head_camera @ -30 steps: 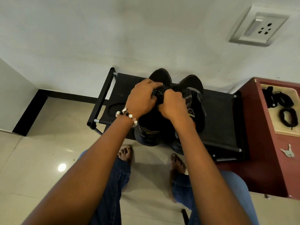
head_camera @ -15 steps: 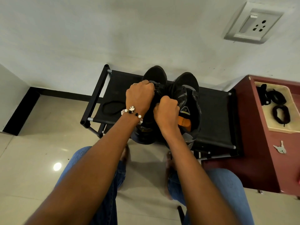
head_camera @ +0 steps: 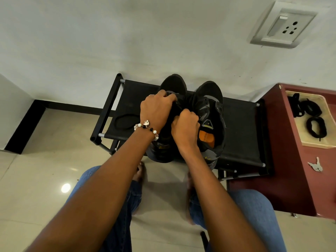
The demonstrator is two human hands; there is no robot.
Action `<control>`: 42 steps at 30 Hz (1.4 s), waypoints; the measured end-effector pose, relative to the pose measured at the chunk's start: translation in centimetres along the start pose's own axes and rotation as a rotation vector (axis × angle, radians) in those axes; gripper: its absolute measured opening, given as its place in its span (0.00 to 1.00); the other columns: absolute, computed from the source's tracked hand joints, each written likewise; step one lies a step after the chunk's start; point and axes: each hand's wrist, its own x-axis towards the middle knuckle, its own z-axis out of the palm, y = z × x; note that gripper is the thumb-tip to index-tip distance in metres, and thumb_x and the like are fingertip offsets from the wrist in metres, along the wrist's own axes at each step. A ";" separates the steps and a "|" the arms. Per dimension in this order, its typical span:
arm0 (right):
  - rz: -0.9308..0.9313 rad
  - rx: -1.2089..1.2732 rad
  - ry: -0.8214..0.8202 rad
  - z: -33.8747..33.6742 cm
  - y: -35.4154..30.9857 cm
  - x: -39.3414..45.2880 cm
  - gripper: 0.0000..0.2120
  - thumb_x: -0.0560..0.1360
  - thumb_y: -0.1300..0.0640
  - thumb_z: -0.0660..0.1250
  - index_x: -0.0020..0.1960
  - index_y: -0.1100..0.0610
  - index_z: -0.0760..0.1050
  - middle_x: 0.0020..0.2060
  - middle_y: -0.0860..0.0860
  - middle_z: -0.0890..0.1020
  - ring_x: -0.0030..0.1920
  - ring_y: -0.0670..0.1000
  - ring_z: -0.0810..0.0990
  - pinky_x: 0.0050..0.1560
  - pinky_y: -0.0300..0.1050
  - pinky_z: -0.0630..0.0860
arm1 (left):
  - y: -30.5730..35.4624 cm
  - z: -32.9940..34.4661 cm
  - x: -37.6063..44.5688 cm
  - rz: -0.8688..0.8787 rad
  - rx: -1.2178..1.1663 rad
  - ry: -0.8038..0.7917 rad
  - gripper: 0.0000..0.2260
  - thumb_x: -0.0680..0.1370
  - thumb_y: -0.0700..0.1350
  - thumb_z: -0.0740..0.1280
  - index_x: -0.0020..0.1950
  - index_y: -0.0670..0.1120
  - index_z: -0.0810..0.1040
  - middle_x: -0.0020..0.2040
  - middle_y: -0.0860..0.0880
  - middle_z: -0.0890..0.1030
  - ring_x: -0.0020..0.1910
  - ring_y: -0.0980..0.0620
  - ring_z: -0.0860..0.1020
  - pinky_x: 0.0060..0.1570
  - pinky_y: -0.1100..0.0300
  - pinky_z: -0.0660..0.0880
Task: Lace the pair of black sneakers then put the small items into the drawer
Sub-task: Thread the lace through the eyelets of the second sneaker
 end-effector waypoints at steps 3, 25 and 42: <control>-0.006 0.008 0.003 -0.1 0.1 0.0 0.10 0.81 0.62 0.58 0.55 0.66 0.74 0.52 0.62 0.78 0.50 0.63 0.80 0.41 0.44 0.69 | -0.3 0.1 0.0 0.027 0.030 -0.011 0.06 0.68 0.39 0.76 0.42 0.44 0.82 0.34 0.45 0.79 0.24 0.44 0.74 0.25 0.63 0.64; 0.040 -0.031 0.009 1.0 0.0 0.1 0.10 0.81 0.62 0.58 0.54 0.67 0.75 0.47 0.62 0.81 0.47 0.62 0.81 0.37 0.43 0.67 | -0.6 -1.2 1.3 -0.469 -1.056 -0.099 0.10 0.74 0.32 0.64 0.45 0.46 0.76 0.40 0.51 0.80 0.42 0.55 0.80 0.47 0.63 0.77; 0.059 -0.047 0.002 1.0 -0.2 0.1 0.11 0.82 0.62 0.57 0.58 0.68 0.73 0.52 0.63 0.80 0.52 0.64 0.80 0.39 0.45 0.68 | -1.2 -4.3 2.6 -0.817 -1.196 -0.099 0.08 0.77 0.43 0.63 0.39 0.47 0.78 0.33 0.53 0.80 0.35 0.54 0.76 0.42 0.57 0.74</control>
